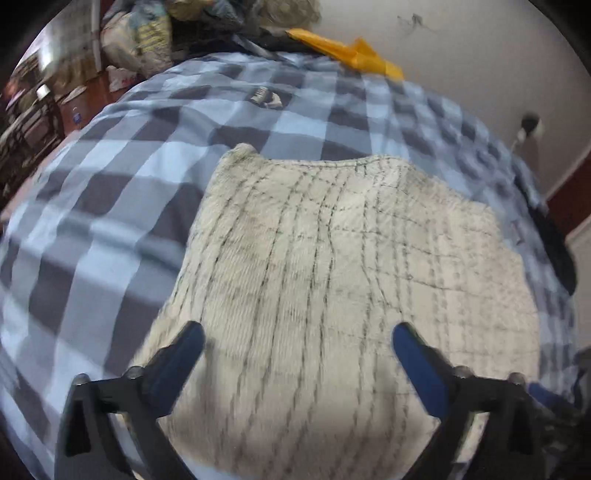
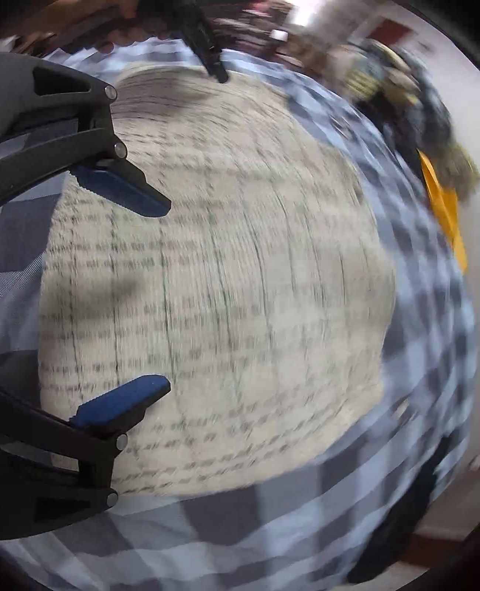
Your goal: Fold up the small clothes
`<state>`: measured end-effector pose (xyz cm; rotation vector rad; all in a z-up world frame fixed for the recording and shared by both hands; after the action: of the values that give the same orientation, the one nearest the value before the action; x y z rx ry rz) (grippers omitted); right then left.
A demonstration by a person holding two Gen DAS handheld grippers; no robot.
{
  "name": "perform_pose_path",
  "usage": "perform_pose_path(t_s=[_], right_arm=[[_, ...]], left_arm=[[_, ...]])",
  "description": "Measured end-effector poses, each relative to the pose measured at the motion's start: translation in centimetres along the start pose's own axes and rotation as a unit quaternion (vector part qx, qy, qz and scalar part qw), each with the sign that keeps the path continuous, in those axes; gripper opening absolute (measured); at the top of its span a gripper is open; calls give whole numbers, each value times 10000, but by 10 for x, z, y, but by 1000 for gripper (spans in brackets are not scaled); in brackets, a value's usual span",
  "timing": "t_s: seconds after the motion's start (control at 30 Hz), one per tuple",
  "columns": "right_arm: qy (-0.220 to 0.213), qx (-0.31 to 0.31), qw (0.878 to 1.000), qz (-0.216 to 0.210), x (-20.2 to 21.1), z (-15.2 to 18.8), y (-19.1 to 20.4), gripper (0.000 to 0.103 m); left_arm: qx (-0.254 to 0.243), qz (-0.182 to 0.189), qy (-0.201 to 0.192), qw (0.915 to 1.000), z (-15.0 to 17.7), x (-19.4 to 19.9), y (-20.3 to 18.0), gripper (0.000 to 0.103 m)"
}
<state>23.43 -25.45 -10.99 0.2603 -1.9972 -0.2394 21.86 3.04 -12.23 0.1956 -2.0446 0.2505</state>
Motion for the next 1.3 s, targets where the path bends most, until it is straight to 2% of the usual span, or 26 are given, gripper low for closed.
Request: perform_pose_path(t_s=[0.07, 0.13, 0.17, 0.2, 0.27, 0.37, 0.4, 0.43, 0.5, 0.53, 0.57, 0.6, 0.67, 0.7, 0.8, 0.87, 0.93, 1.03, 1.1, 1.2, 1.3], right_arm=[[147, 379, 9992, -22, -9, 6, 15, 85], [335, 571, 9978, 56, -21, 10, 15, 85], [503, 632, 9966, 174, -29, 14, 13, 85], [667, 635, 9952, 335, -37, 17, 8, 85], [868, 586, 9930, 548, -47, 21, -4, 85], [877, 467, 9934, 573, -43, 19, -25, 85], [837, 412, 9936, 632, -38, 19, -32, 85], [755, 368, 9916, 984, -30, 17, -43, 85], [700, 330, 9799, 1838, -17, 15, -67, 85], [687, 255, 9731, 2184, -8, 17, -83, 85], [685, 49, 9721, 2241, 1, 19, -101, 85], [701, -196, 9752, 2090, 7, 22, -114, 85], [779, -915, 9771, 1756, 22, 29, -146, 85], [774, -1162, 9762, 1658, 28, 32, -158, 85], [699, -1871, 9716, 1272, 40, 39, -195, 85], [769, -2117, 9692, 998, 39, 45, -206, 85], [899, -2366, 9648, 715, 37, 55, -213, 85], [879, -2443, 9652, 307, 42, 64, -210, 85], [881, -2409, 9665, -102, 45, 69, -204, 85], [750, -2456, 9659, -336, 48, 67, -203, 85], [672, -2510, 9639, -580, 44, 69, -205, 85]], left_arm=[[-42, -12, 100, 9999, 7, -1, 3, 103], [-471, -196, 546, 9972, 12, -17, 1, 103], [-627, -397, 620, 9953, 14, -23, 3, 103], [-780, -805, 570, 9921, 16, -30, 11, 103], [-954, -1182, 336, 9878, 17, -39, 28, 103], [-959, -651, 232, 9930, 17, -46, 46, 103], [-1108, -654, 209, 9915, 16, -43, 51, 103], [-1216, -751, 152, 9896, 15, -38, 53, 103], [-1439, -1114, -38, 9833, 10, -22, 58, 103], [-1563, -1431, -145, 9772, 8, -12, 65, 103], [-1644, -1725, -234, 9709, 7, -4, 71, 103], [-1751, -2173, -362, 9596, 8, 6, 82, 103], [-1858, -2448, -497, 9503, 11, 19, 98, 103], [-1874, -2422, -501, 9506, 15, 22, 106, 103], [-1717, -2060, -207, 9631, 33, 21, 127, 103], [-1629, -1817, 16, 9698, 40, 20, 132, 103], [-1606, -1458, 34, 9762, 43, 24, 129, 103], [-1312, -644, 111, 9892, 44, 26, 125, 103], [-1124, -381, 362, 9923, 49, 19, 123, 103], [-1147, -260, 587, 9913, 55, 8, 118, 103], [-1081, -139, 646, 9919, 59, 1, 116, 103]])
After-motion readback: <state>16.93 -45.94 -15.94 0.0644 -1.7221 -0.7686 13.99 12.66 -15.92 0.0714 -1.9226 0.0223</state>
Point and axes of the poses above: each gripper's, at about its wrist camera, not at the fingertips, and x roughly against the way its jaws point, y to its left, z to its underside, the point moved 5 cm from there along -x, roughly the way its jaws point, and after that the axes turned 10 degrees about -z, right-handed, at the moved point
